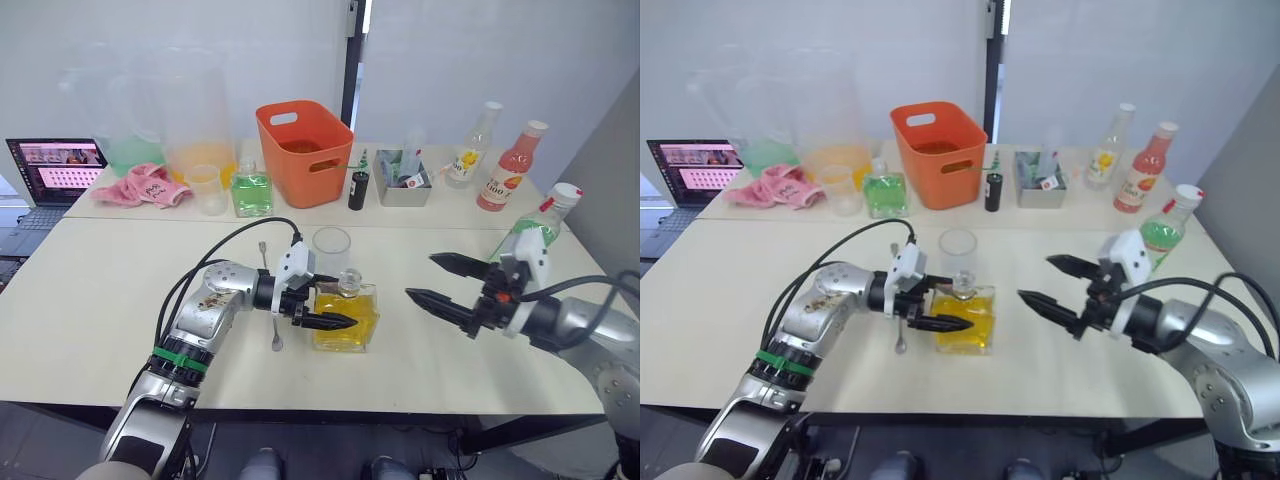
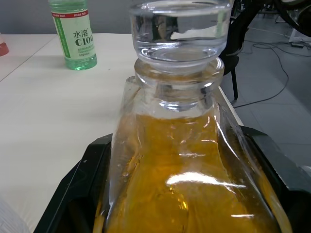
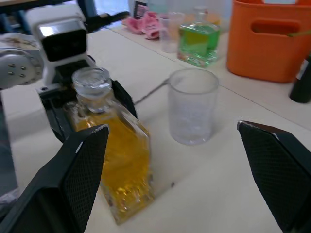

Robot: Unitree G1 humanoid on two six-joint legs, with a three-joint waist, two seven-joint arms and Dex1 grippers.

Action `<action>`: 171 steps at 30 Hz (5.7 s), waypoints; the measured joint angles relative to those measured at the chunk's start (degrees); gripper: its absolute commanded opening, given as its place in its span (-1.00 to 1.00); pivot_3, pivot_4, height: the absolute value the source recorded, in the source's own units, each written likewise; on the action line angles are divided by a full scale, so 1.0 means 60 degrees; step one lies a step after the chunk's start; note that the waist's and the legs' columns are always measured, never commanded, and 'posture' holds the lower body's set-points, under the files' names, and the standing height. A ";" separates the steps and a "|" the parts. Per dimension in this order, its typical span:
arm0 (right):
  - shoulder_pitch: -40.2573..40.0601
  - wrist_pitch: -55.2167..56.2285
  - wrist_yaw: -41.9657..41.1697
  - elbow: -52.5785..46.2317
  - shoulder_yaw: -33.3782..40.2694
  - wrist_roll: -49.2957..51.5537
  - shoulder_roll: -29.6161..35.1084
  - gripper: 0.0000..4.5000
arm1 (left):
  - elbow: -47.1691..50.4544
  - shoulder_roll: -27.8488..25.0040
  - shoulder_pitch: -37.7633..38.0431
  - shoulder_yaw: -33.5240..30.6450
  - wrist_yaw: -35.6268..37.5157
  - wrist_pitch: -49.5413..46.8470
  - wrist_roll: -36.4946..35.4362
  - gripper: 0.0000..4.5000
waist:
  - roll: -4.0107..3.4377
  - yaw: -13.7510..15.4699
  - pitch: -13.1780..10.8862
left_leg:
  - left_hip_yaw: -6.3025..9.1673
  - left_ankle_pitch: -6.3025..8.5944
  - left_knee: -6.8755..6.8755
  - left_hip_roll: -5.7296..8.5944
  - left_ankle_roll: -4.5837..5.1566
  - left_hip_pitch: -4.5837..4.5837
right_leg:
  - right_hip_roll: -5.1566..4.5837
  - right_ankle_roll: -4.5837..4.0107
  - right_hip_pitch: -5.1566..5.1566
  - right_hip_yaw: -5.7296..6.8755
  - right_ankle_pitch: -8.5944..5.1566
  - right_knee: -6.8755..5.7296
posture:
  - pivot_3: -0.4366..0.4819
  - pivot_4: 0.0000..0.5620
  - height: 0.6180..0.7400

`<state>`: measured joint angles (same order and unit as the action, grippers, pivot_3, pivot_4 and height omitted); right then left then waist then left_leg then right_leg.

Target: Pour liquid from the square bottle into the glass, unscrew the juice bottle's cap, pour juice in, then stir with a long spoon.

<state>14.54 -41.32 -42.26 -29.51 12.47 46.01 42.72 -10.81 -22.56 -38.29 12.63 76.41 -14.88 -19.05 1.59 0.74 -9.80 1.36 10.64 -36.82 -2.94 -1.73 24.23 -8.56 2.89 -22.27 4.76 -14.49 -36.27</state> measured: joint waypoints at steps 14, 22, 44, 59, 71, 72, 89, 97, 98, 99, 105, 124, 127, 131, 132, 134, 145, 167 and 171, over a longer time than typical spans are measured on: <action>0.1868 -0.0858 0.0475 -0.0015 -0.2059 0.0065 -0.1107 1.00 | -0.0033 0.0008 -0.0014 0.0130 0.0106 0.0388 0.0157 0.25 | -0.0002 0.0014 0.0000 | 0.0002 0.0003 -0.0003 0.0017 0.0006 0.0006 | 0.0014 0.0011 -0.0003 -0.0053 -0.0003 -0.0007 | -0.05 -0.47 0.99; 0.1890 -0.0856 0.0408 -0.0015 -0.2200 0.0047 -0.1142 0.07 | -0.0028 -0.0001 -0.0011 0.0130 0.0106 0.0381 0.0153 0.25 | -0.0002 0.0012 0.0000 | 0.0001 0.0003 -0.0003 0.0017 0.0006 0.0005 | 0.0016 0.0011 -0.0004 -0.0059 -0.0004 -0.0008 | -0.05 -0.47 0.99; 0.2608 -0.1188 0.1711 -0.0404 -0.0389 0.1340 -0.1171 -0.54 | -0.0060 -0.0032 0.0000 0.0143 0.0121 0.0505 0.0123 0.25 | -0.0020 0.0003 -0.0012 | -0.0004 0.0005 -0.0002 0.0017 0.0011 0.0007 | 0.0021 0.0014 -0.0010 -0.0074 -0.0003 -0.0008 | -0.05 -0.47 0.99; -0.1806 0.0553 0.3631 0.1113 0.1513 -0.1621 -0.0810 -0.54 | -0.0114 -0.0030 0.0016 0.0156 0.0138 0.0612 0.0111 0.25 | -0.0026 0.0003 -0.0005 | -0.0021 0.0011 0.0000 0.0021 0.0021 -0.0002 | 0.0028 0.0022 -0.0004 -0.0121 -0.0008 -0.0004 | -0.05 -0.47 0.99; -0.2528 0.3657 0.4165 0.3979 0.1260 -0.4314 -0.2243 -0.54 | -0.0288 -0.0038 -0.0027 0.0118 0.0214 0.0674 0.0120 0.25 | -0.0089 -0.0029 0.0016 | -0.0038 0.0012 0.0000 0.0023 0.0022 -0.0024 | 0.0031 0.0030 0.0001 -0.0155 -0.0011 -0.0006 | -0.05 -0.47 0.99; -0.2496 0.3664 0.4162 0.4015 0.1264 -0.4325 -0.2263 -0.54 | -0.0292 -0.0031 -0.0029 0.0118 0.0213 0.0674 0.0120 0.25 | -0.0089 -0.0030 0.0016 | -0.0038 0.0012 0.0000 0.0023 0.0022 -0.0024 | 0.0031 0.0030 0.0002 -0.0155 -0.0011 -0.0005 | -0.05 -0.47 0.99; -0.2272 0.3694 0.3967 0.4285 0.1309 -0.4458 -0.2592 1.00 | -0.0201 -0.0045 -0.0027 0.0122 0.0188 0.0553 0.0116 0.25 | -0.0091 -0.0030 0.0016 | -0.0039 0.0012 0.0000 0.0023 0.0023 -0.0023 | 0.0031 0.0029 0.0000 -0.0156 -0.0010 -0.0006 | -0.05 -0.47 0.99; -0.2272 0.3698 0.3973 0.4220 0.1311 -0.4600 -0.2592 1.00 | -0.0175 -0.0045 -0.0027 0.0117 0.0183 0.0474 0.0114 0.25 | -0.0091 -0.0030 0.0016 | -0.0040 0.0013 0.0000 0.0023 0.0024 -0.0023 | 0.0031 0.0030 0.0000 -0.0156 -0.0010 -0.0005 | -0.05 -0.47 0.99; -0.2276 0.3698 0.3968 0.4182 0.1314 -0.4621 -0.2591 1.00 | -0.0165 -0.0045 -0.0027 0.0114 0.0182 0.0466 0.0111 0.25 | -0.0091 -0.0029 0.0016 | -0.0040 0.0013 0.0000 0.0023 0.0024 -0.0023 | 0.0031 0.0030 0.0000 -0.0156 -0.0010 -0.0005 | -0.05 -0.47 0.99; -0.2304 0.3697 0.3944 0.4039 0.1320 -0.4614 -0.2588 1.00 | -0.0142 -0.0045 -0.0026 0.0100 0.0181 0.0441 0.0094 0.25 | -0.0092 -0.0029 0.0016 | -0.0040 0.0013 0.0000 0.0023 0.0024 -0.0022 | 0.0031 0.0030 -0.0001 -0.0156 -0.0011 -0.0006 | -0.05 -0.47 0.99; -0.2525 0.3681 0.3464 0.2894 0.1481 -0.4189 -0.2446 1.00 | -0.0091 -0.0145 0.0013 -0.0055 0.0161 0.0195 -0.0074 0.25 | -0.0093 -0.0053 0.0014 | -0.0039 0.0013 0.0001 0.0022 0.0025 -0.0017 | 0.0033 0.0030 -0.0010 -0.0156 -0.0011 -0.0008 | -0.05 -0.47 0.99; -0.0847 0.0525 0.1458 -0.0177 -0.0473 -0.1271 -0.0801 1.00 | 0.1396 -0.3166 0.0718 -0.2301 -0.0131 -0.2179 -0.1644 0.25 | -0.0095 -0.0088 -0.0042 | -0.0027 0.0014 0.0001 0.0021 0.0025 0.0009 | 0.0038 0.0033 -0.0028 -0.0156 -0.0012 -0.0002 | -0.05 -0.47 0.99; -0.0470 0.0380 0.1497 -0.0091 -0.0818 -0.1453 -0.0806 1.00 | 0.0658 -0.3394 0.0583 -0.2386 -0.0241 -0.1813 -0.1316 0.25 | -0.0090 -0.0052 -0.0045 | -0.0027 0.0013 0.0001 0.0021 0.0025 0.0010 | 0.0038 0.0033 -0.0028 -0.0155 -0.0013 -0.0003 | -0.05 -0.47 0.99; -0.0270 0.0348 0.1703 0.0080 -0.1096 -0.1686 -0.0968 1.00 | -0.0888 -0.3310 -0.0183 -0.2362 -0.0531 -0.0788 -0.0627 0.25 | -0.0044 0.0043 -0.0071 | -0.0026 0.0012 -0.0003 0.0022 0.0023 0.0035 | 0.0039 0.0033 -0.0043 -0.0152 -0.0011 -0.0002 | -0.05 -0.47 0.99; -0.0241 0.0347 0.1737 0.0098 -0.1158 -0.1743 -0.1042 1.00 | -0.1309 -0.3250 -0.0455 -0.2337 -0.0645 -0.0447 -0.0402 0.25 | -0.0035 0.0048 -0.0076 | -0.0026 0.0012 -0.0004 0.0022 0.0023 0.0038 | 0.0039 0.0034 -0.0046 -0.0152 -0.0010 -0.0002 | -0.05 -0.47 0.99; -0.0193 0.0347 0.1817 0.0139 -0.1244 -0.1850 -0.1140 1.00 | -0.2274 -0.2991 -0.1120 -0.2285 -0.0896 0.0335 0.0087 0.25 | -0.0028 0.0074 -0.0080 | -0.0025 0.0011 -0.0010 0.0025 0.0022 0.0059 | 0.0039 0.0038 -0.0059 -0.0149 -0.0007 -0.0002 | -0.05 -0.47 0.99; -0.0029 0.0306 0.2354 0.0027 -0.1506 -0.2096 -0.1635 1.00 | -0.8122 -0.0735 -0.4281 -0.1276 -0.2722 0.5210 0.2816 0.25 | 0.0024 -0.0013 -0.0109 | -0.0026 0.0006 -0.0014 0.0033 0.0018 0.0142 | 0.0038 0.0051 -0.0146 -0.0152 0.0008 -0.0021 | -0.05 -0.47 0.99; -0.0223 0.0108 0.3443 -0.0620 -0.1581 -0.2213 -0.2494 1.00 | -1.0750 -0.0114 -0.6133 0.0214 -0.7080 0.9038 0.6670 0.25 | 0.0052 -0.0035 -0.0127 | -0.0018 -0.0002 -0.0013 0.0036 0.0012 0.0158 | 0.0036 0.0053 -0.0168 -0.0152 0.0013 -0.0105 | -0.05 -0.47 0.99; -0.0224 0.0100 0.3541 -0.0621 -0.1591 -0.2213 -0.2522 1.00 | -1.0823 -0.0136 -0.6260 0.0388 -0.7598 0.9331 0.7114 0.25 | 0.0052 -0.0034 -0.0127 | -0.0018 -0.0003 -0.0014 0.0036 0.0012 0.0158 | 0.0036 0.0053 -0.0168 -0.0152 0.0012 -0.0105 | -0.05 -0.47 0.99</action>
<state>13.20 -40.72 -21.01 -33.23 2.92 32.74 27.59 -75.75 -23.37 -75.86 14.96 30.82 41.11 23.63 1.90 0.54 -10.56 1.25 10.62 -36.90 -2.72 -1.66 25.18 -8.34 3.21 -23.28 3.84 -14.42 -36.90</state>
